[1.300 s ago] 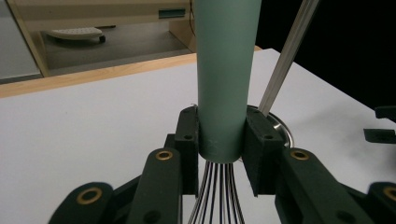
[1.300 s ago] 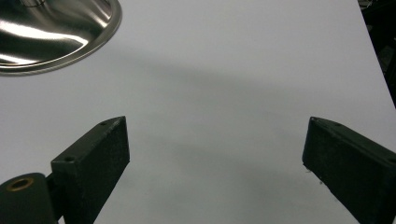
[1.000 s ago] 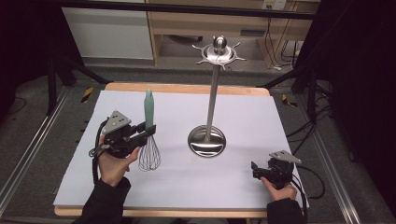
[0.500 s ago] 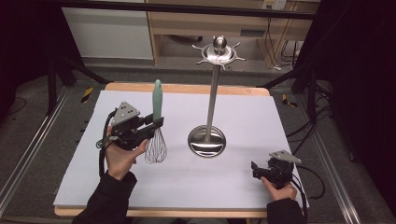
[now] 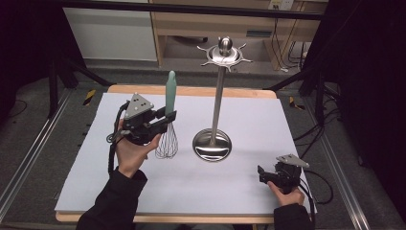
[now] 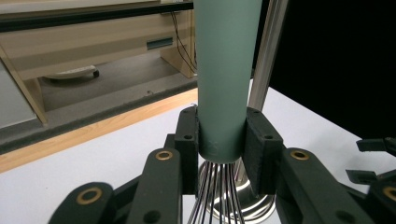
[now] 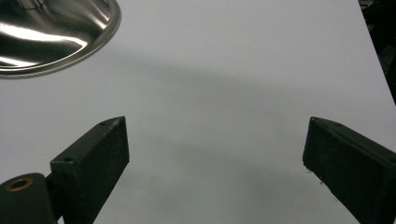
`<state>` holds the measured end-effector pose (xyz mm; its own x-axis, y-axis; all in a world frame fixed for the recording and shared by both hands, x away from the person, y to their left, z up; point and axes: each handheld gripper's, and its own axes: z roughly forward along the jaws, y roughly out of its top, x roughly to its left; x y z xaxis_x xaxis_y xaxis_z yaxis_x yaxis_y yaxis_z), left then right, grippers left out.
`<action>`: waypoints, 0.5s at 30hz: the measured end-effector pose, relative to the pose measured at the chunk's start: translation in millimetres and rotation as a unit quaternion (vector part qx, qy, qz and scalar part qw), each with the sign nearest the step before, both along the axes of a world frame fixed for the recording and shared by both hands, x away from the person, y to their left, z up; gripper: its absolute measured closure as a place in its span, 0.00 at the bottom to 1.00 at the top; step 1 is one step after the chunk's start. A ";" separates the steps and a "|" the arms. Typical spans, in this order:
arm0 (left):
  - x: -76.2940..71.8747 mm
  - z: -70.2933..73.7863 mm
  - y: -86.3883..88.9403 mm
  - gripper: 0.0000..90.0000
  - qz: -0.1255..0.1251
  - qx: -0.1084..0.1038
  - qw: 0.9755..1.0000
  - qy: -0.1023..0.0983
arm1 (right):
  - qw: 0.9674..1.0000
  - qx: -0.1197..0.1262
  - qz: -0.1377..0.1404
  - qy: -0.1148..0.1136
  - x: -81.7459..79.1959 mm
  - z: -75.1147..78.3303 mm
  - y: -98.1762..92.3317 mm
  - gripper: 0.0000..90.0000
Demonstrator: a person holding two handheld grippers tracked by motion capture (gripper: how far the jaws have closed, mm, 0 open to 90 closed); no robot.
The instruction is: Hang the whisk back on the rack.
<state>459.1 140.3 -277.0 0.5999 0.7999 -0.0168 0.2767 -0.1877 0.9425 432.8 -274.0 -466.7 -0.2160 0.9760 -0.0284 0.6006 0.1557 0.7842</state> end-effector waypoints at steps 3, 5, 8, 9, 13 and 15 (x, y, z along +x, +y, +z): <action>1.2 4.3 -3.9 0.77 -0.001 0.002 1.000 -0.005 | 1.000 0.001 -0.001 0.000 0.1 0.0 0.0 0.08; 1.5 6.3 -6.1 0.77 -0.002 0.003 1.000 -0.007 | 1.000 0.001 -0.001 0.000 0.3 -0.1 0.0 0.08; 2.6 8.9 -10.7 0.77 -0.003 0.003 1.000 -0.010 | 1.000 0.002 -0.001 0.000 0.3 0.0 0.0 0.08; 3.3 9.8 -12.6 0.77 -0.004 0.006 1.000 -0.010 | 1.000 0.003 0.000 0.000 0.2 0.0 0.0 0.08; 5.1 11.8 -18.0 0.77 -0.004 0.006 1.000 -0.014 | 1.000 0.003 0.001 0.000 0.3 0.1 -0.3 0.08; 5.9 13.0 -20.7 0.77 -0.004 0.007 1.000 -0.015 | 1.000 0.004 0.001 0.001 0.3 0.1 -0.5 0.08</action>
